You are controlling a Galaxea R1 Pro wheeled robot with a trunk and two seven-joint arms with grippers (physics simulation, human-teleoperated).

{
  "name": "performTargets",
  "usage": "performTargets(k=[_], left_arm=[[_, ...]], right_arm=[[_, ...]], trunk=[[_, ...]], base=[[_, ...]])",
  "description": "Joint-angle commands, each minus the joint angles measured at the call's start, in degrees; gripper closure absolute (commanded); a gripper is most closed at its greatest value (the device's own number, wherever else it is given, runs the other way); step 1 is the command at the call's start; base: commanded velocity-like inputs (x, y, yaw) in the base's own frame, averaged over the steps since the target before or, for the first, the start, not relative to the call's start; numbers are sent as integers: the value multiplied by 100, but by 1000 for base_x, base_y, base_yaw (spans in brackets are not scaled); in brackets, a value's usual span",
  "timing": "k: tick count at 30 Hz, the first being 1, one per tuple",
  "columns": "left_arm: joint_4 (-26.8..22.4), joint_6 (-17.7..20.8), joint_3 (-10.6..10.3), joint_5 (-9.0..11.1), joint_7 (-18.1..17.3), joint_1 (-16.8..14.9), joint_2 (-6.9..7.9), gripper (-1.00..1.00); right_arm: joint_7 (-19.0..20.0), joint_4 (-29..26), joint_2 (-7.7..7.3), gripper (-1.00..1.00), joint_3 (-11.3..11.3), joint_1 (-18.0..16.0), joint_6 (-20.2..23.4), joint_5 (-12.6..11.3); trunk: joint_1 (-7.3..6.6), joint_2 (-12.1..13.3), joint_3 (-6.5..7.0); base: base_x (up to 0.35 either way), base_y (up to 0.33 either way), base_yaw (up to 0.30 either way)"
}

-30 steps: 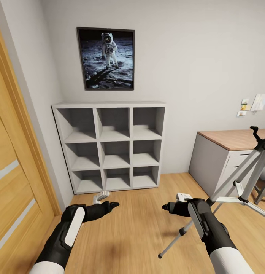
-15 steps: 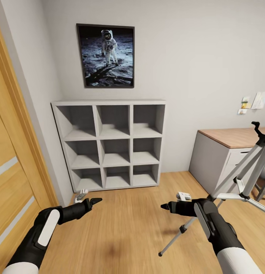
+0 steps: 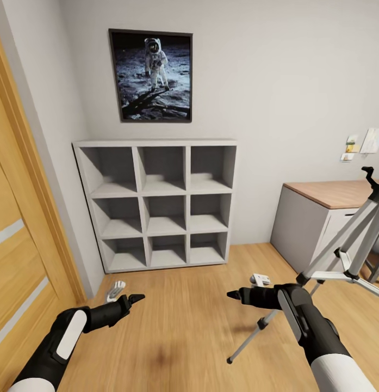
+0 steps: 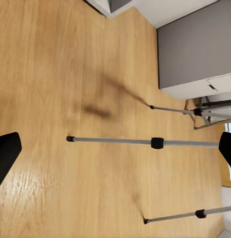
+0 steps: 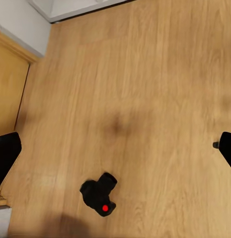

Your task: Attach the digital camera to the camera tripod in the bedroom.

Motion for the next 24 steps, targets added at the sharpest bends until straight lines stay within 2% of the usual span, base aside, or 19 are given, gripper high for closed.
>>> performTargets(k=[1,4,7,20,24], left_arm=[[1,26,13,-9,-23,-4,-3,-100],[14,4,11,-10,-1,-4,-10,-100],[18,-1,10,-11,6,-4,-12,-100],[54,-2,30,-2,12,-4,-18,-100],[35,0,35,4,17,-4,-21,-100]], right_arm=[[42,-9,-2,-100,-4,-3,41,-53],[285,-76,-7,-100,-1,-3,41,-43],[353,-100,-9,-100,0,-2,47,-20],[389,-112,-10,-100,4,-4,65,5],[390,-118,-9,-100,1,-4,287,13]], trunk=[[22,-45,-25],[88,-165,-78],[154,-285,-132],[439,-807,-366],[527,-967,-437]], base=[[0,0,0],[0,0,0],[0,0,0],[0,0,0],[0,0,0]])
